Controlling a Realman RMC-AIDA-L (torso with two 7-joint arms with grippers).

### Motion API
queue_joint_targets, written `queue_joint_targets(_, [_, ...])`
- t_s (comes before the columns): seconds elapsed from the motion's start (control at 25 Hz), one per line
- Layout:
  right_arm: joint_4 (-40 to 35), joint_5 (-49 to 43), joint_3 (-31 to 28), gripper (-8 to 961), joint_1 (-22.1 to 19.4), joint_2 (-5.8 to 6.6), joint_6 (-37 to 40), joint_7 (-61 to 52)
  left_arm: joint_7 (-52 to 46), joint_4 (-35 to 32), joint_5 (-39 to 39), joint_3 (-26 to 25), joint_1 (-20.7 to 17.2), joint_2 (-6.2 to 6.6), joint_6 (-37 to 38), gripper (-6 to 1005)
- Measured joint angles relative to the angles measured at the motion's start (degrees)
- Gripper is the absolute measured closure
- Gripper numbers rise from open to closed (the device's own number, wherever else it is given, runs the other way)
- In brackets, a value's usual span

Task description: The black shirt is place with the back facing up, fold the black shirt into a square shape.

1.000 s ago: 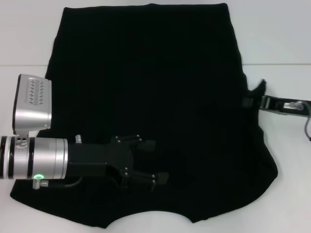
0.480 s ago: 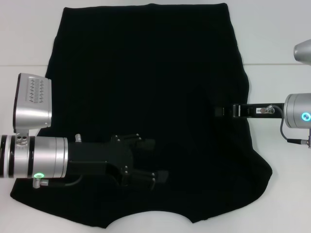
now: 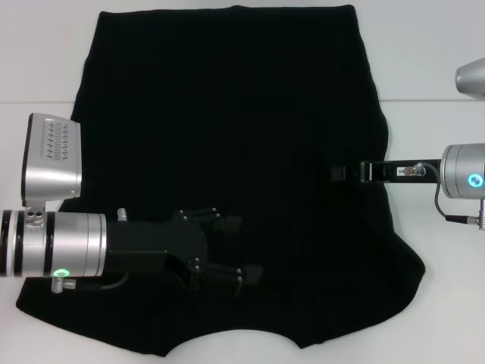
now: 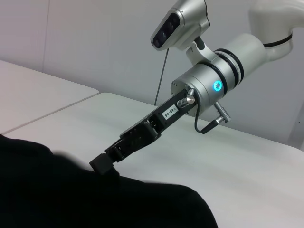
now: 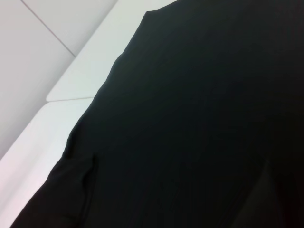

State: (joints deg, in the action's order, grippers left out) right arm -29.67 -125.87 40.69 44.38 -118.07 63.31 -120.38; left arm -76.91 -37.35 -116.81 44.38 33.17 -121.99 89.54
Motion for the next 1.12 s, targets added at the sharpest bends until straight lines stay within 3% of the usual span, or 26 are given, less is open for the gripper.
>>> queue_joint_targets(0.24, [-0.49,3.67,-0.27,793,-0.17,0.01,2.97,0.70,0.00,0.00,0.00,-0.17,-0.02,0.00,0.00,49])
queue_joint_targets(0.44, [-0.58,5.85,-0.47,552,-0.75,1.02,6.39,0.84,0.02,0.06,0.02,-0.61,-0.13,-0.01,-0.06,50])
queue_joint_targets(0.68, [-0.66,5.93,-1.38,419,-2.82,2.59,7.61,0.83,-1.04,0.01,0.12,-1.07,-0.52,-0.03,-0.86,50])
queue_joint_targets(0.84, [-0.73,5.96,-4.35,331,-4.71,3.11,10.52,3.47,-4.96,-0.15,-0.23,-4.46,-1.06,0.72,0.14,49])
queue_joint_targets(1.0, [-0.49,6.16,-8.53,169,-6.45,2.77,15.34,9.49,-9.15,-0.91,-0.44,-9.25,-3.39,2.02,0.56,49])
queue_joint_targets(1.12, [-0.04,6.94,-9.92,173,-7.45,1.82,17.67,13.59,-10.31,-2.99,-0.86,-11.47,-5.94,2.42,0.63,49])
